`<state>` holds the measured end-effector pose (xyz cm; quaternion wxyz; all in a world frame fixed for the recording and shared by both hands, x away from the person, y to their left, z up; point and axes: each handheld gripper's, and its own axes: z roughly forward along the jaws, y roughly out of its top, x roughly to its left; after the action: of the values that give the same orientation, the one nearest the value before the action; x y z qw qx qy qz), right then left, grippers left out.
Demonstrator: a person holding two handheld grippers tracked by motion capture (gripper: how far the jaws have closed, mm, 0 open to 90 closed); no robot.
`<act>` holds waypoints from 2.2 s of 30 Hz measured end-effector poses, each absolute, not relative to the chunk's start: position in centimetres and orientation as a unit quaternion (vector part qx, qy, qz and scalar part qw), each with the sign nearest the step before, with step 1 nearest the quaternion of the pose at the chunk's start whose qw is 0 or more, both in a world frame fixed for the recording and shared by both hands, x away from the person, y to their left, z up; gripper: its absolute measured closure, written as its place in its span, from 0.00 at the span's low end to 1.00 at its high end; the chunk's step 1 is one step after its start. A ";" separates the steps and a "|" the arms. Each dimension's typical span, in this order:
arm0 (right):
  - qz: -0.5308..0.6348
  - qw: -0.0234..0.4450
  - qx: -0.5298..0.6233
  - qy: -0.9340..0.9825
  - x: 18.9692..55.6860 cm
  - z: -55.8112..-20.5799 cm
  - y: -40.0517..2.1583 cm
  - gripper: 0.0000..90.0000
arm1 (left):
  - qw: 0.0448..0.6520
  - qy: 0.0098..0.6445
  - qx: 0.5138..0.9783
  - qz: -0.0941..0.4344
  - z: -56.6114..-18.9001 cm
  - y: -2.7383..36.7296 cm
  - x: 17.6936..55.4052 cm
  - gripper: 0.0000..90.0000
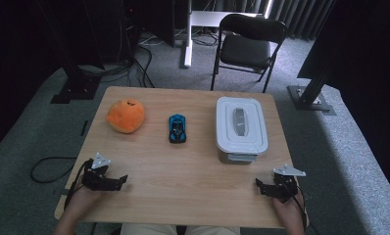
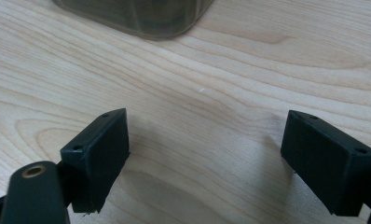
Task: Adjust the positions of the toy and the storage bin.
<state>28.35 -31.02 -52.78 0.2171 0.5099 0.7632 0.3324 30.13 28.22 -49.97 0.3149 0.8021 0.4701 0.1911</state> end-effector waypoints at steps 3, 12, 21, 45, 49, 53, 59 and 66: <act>0.332 0.217 0.510 0.763 28.3 -52.8 -31.0 0.16 | 0.322 0.464 0.804 0.184 -49.3 27.2 30.6 0.02; 0.332 0.217 0.510 0.763 28.4 -52.8 -31.0 0.16 | 0.315 0.433 0.826 0.176 -49.4 24.0 31.8 0.02; 0.332 0.217 0.510 0.763 28.4 -52.8 -31.0 0.16 | 0.313 0.414 0.838 0.166 -49.8 21.7 33.1 0.02; 0.332 0.217 0.510 0.763 28.4 -52.8 -31.0 0.16 | 0.330 0.412 0.832 0.172 -46.3 16.7 38.7 0.02; 0.332 0.217 0.510 0.763 28.4 -52.8 -31.0 0.16 | 0.328 0.419 0.829 0.169 -46.2 15.4 40.3 0.02; 0.332 0.217 0.510 0.763 28.4 -52.8 -31.0 0.16 | 0.324 0.432 0.825 0.169 -46.3 14.8 41.4 0.02; 0.333 0.217 0.511 0.763 28.4 -52.8 -31.0 0.16 | 0.315 0.469 0.808 0.165 -46.4 14.0 43.7 0.02; 0.333 0.217 0.511 0.763 28.4 -52.8 -31.0 0.16 | 0.290 0.502 0.797 0.170 -46.6 12.1 46.4 0.02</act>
<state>28.36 -31.03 -52.78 0.2167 0.5105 0.7628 0.3326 46.43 12.08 -46.65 0.2896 0.7970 0.5021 0.1699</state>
